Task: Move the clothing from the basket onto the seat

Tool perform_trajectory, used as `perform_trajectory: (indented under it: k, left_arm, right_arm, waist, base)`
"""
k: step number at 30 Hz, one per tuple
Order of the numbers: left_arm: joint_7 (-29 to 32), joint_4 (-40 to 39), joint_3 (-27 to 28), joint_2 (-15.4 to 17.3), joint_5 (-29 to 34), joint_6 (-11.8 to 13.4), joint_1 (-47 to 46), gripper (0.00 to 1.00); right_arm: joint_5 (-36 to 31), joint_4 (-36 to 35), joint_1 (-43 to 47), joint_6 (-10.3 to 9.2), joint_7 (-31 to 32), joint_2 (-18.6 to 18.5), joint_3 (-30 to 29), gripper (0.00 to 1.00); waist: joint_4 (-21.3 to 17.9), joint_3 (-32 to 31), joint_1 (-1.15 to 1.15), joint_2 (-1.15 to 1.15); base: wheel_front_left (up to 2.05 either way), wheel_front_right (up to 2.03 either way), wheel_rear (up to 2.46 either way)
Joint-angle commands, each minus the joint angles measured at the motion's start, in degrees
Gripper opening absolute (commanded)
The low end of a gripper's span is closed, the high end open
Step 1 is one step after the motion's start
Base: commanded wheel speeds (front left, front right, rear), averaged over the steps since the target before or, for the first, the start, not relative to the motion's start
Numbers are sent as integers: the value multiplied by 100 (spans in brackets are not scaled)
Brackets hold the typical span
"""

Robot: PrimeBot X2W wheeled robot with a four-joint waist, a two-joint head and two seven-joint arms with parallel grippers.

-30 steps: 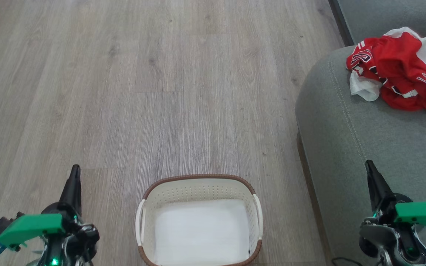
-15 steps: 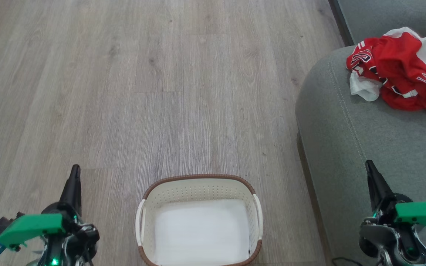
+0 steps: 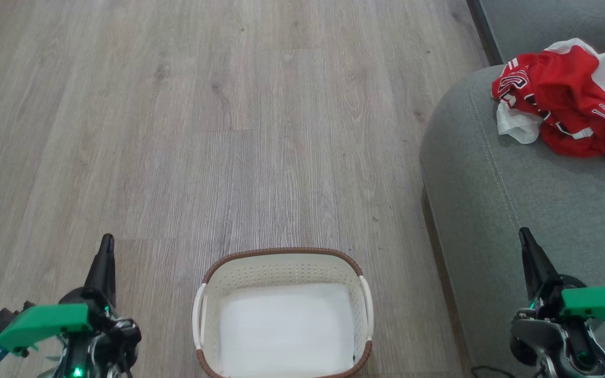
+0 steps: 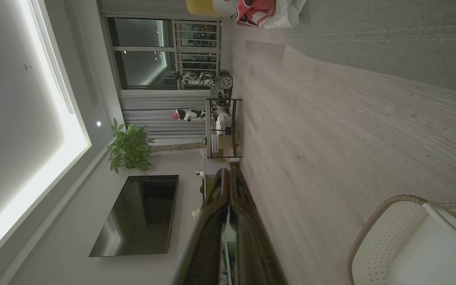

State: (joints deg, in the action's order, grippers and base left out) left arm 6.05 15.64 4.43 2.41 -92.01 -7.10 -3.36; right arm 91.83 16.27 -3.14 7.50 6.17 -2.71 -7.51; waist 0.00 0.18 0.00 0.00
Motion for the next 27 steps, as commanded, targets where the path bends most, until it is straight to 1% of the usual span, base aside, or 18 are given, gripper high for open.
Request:
perform_trajectory:
  k: [1,27]
  left_arm:
    - [45,-158,210,47,-15,-38,-284,0]
    - [44,-159,209,47,-16,-38,-283,0]
  right_arm:
    - [34,-224,-304,-1,32,-17,99,0]
    - [34,-224,-304,-1,31,-17,99,0]
  waist:
    - [0,0,0,0]
    - [0,0,0,0]
  base:
    - [0,0,0]
    - [0,0,0]
